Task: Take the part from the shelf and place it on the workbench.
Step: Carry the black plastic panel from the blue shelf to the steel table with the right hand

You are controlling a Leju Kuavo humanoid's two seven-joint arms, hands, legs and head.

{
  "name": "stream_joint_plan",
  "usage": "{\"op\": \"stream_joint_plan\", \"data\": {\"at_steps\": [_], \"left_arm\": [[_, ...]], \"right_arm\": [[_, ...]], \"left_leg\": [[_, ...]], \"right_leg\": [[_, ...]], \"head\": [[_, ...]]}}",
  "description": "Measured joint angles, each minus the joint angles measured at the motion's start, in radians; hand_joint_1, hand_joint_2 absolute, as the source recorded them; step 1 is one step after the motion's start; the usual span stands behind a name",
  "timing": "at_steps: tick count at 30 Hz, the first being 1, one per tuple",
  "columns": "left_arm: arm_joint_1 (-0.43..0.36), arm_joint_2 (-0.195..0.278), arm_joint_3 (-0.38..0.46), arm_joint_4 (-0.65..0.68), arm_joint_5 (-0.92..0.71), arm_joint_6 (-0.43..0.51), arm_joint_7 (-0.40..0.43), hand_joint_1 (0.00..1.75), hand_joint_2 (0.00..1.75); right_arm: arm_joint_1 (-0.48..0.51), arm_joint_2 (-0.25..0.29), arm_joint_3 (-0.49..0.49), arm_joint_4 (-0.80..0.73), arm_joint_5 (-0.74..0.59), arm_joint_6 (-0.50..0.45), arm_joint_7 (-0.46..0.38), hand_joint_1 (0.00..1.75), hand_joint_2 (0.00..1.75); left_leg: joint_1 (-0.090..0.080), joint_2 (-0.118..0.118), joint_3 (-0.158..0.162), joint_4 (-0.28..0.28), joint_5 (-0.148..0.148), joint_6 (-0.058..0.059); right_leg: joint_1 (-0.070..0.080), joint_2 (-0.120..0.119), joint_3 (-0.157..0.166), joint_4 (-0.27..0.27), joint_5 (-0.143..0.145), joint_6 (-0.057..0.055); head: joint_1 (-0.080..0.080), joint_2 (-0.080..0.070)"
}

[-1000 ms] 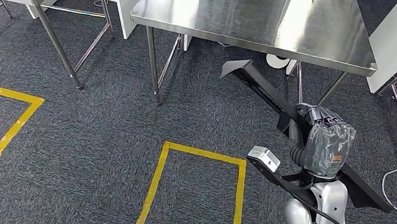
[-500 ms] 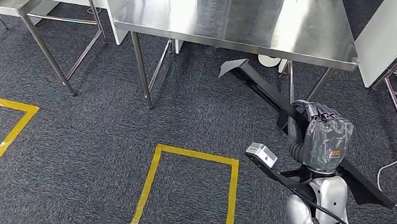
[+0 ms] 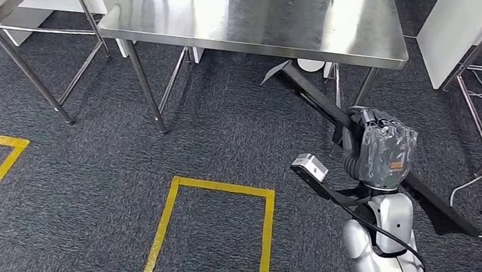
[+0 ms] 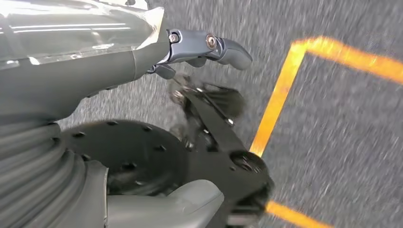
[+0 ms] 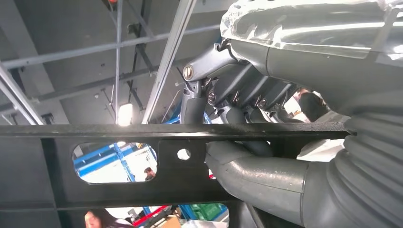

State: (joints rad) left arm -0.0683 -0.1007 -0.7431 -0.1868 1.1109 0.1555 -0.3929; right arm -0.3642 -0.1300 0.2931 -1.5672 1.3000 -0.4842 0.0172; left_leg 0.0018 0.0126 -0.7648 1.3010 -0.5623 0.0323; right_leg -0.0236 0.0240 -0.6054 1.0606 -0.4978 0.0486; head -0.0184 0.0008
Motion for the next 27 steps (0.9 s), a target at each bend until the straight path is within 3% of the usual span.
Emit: {"op": "stream_joint_plan", "data": {"at_steps": [1,2,3,4,5,7,9,10,12,14,15,17,18,19,20,22,24,25,27], "left_arm": [[0.002,0.000,0.000,0.000,0.000,-0.001,0.000,0.00,1.75],[0.005,0.007,0.000,0.002,0.000,-0.002,0.000,0.00,1.75],[0.009,0.011,0.000,0.004,0.000,-0.002,0.000,0.00,1.75],[0.013,0.019,0.000,0.008,0.000,-0.002,-0.001,0.00,1.75],[0.016,0.022,-0.001,0.009,0.000,-0.002,-0.002,0.00,1.75],[0.015,0.029,0.000,0.011,0.001,0.000,-0.005,0.00,1.75],[0.010,0.029,0.001,0.010,0.001,-0.001,-0.007,0.00,1.75],[0.007,0.023,0.001,0.009,0.001,-0.003,-0.006,0.00,1.75],[0.002,0.013,0.000,0.009,0.001,-0.005,-0.005,0.00,1.75],[0.002,0.003,0.000,0.008,0.000,-0.005,-0.004,0.00,1.75],[0.004,0.000,0.000,0.008,0.000,-0.005,-0.003,0.00,1.75],[0.009,-0.002,0.000,0.009,0.000,-0.003,-0.002,0.00,1.75],[0.011,0.003,0.000,0.010,0.000,0.001,-0.001,0.00,1.75],[0.013,0.006,0.000,0.012,0.000,0.007,0.001,0.00,1.75],[0.016,0.010,0.000,0.013,0.000,0.015,0.005,0.00,1.75],[0.015,0.009,0.000,0.015,0.000,0.028,0.009,0.00,1.75],[0.008,0.008,0.000,0.014,0.000,0.034,0.009,0.00,1.75],[0.004,0.007,0.000,0.014,0.000,0.034,0.008,0.00,1.75],[-0.003,0.006,0.000,0.014,0.000,0.034,0.007,0.00,1.75]], "right_arm": [[0.000,0.001,0.000,0.004,0.001,0.001,0.001,1.75,1.75],[0.002,0.002,0.001,0.009,0.002,0.002,0.001,1.75,1.75],[0.004,0.003,0.002,0.014,0.002,0.004,0.002,1.75,1.75],[0.007,0.003,0.002,0.020,0.002,0.005,0.002,1.75,1.75],[0.012,0.005,0.003,0.026,0.003,0.006,0.002,1.75,1.75],[0.016,0.007,0.004,0.029,0.003,0.006,0.003,1.75,1.75],[0.007,0.008,0.004,0.026,0.003,0.005,0.003,1.75,1.75],[-0.001,0.008,0.003,0.025,0.002,0.005,0.003,1.75,1.75],[-0.009,0.008,0.003,0.025,0.002,0.005,0.003,1.75,1.75],[-0.007,0.007,0.003,0.027,0.002,0.005,0.003,1.75,1.75],[-0.005,0.006,0.003,0.028,0.002,0.005,0.003,1.75,1.75],[-0.003,0.004,0.003,0.033,0.002,0.005,0.003,1.75,1.75],[-0.001,0.003,0.004,0.038,0.003,0.006,0.003,1.75,1.75],[0.002,0.002,0.004,0.042,0.004,0.007,0.003,1.75,1.75],[0.008,0.000,0.004,0.047,0.005,0.007,0.003,1.75,1.75],[0.018,-0.003,0.002,0.048,0.008,0.007,0.005,1.75,1.75],[0.022,-0.006,-0.002,0.044,0.011,0.006,0.007,1.75,1.75],[0.024,-0.007,-0.003,0.043,0.013,0.005,0.007,1.75,1.75],[0.034,-0.009,-0.005,0.043,0.017,0.005,0.005,1.75,1.75]], "left_leg": [[-0.029,-0.010,0.010,-0.060,0.045,0.044],[-0.052,-0.026,0.031,-0.133,0.094,0.105],[-0.071,-0.041,0.062,-0.201,0.130,0.157],[-0.087,-0.052,0.092,-0.254,0.152,0.195],[-0.093,-0.058,0.121,-0.290,0.162,0.221],[-0.105,-0.052,0.184,-0.357,0.162,0.226],[-0.098,-0.043,0.250,-0.431,0.169,0.231],[-0.088,-0.037,0.274,-0.456,0.170,0.229],[-0.064,-0.029,0.300,-0.475,0.162,0.212],[-0.036,-0.026,0.318,-0.475,0.141,0.173],[-0.020,-0.026,0.328,-0.471,0.128,0.148],[0.010,-0.028,0.341,-0.441,0.093,0.095],[0.020,-0.030,0.338,-0.412,0.071,0.070],[0.027,-0.032,0.324,-0.377,0.046,0.048],[0.031,-0.032,0.311,-0.344,0.020,0.030],[0.035,-0.028,0.303,-0.314,-0.022,0.007],[0.038,-0.020,0.298,-0.292,-0.035,-0.012],[0.042,-0.013,0.275,-0.253,-0.034,-0.022],[0.049,-0.001,0.195,-0.127,-0.046,-0.037]], "right_leg": [[0.015,0.004,0.009,-0.011,0.000,-0.006],[0.022,0.006,0.021,-0.024,0.001,-0.013],[0.034,0.009,0.031,-0.034,-0.001,-0.015],[0.025,0.012,0.043,-0.045,-0.003,-0.012],[0.018,0.013,0.055,-0.050,-0.004,-0.006],[-0.004,0.010,0.076,-0.054,0.005,0.015],[-0.003,0.001,0.081,-0.034,0.008,0.019],[0.001,-0.001,0.068,-0.006,-0.003,0.017],[0.000,-0.004,0.010,0.084,-0.041,0.018],[-0.017,-0.007,-0.043,0.134,-0.061,0.044],[-0.032,-0.010,-0.049,0.113,-0.046,0.069],[-0.066,-0.026,-0.034,0.007,0.027,0.133],[-0.073,-0.033,-0.033,-0.030,0.053,0.151],[-0.079,-0.038,-0.037,-0.037,0.066,0.144],[-0.077,-0.042,-0.052,-0.015,0.065,0.126],[-0.077,-0.041,-0.080,0.037,0.038,0.068],[-0.075,-0.034,-0.085,0.057,0.020,0.044],[-0.075,-0.027,-0.076,0.056,0.015,0.038],[-0.073,-0.021,-0.048,0.048,0.004,0.033]], "head": [[0.000,0.000],[0.008,0.000],[0.022,0.000],[0.033,0.000],[0.041,0.000],[0.032,0.000],[0.020,0.000],[0.016,0.000],[0.014,0.000],[0.015,0.000],[0.016,0.000],[0.017,0.000],[0.023,0.000],[0.027,0.000],[0.029,0.000],[0.023,0.000],[0.010,0.000],[0.003,0.000],[-0.006,0.000]]}}
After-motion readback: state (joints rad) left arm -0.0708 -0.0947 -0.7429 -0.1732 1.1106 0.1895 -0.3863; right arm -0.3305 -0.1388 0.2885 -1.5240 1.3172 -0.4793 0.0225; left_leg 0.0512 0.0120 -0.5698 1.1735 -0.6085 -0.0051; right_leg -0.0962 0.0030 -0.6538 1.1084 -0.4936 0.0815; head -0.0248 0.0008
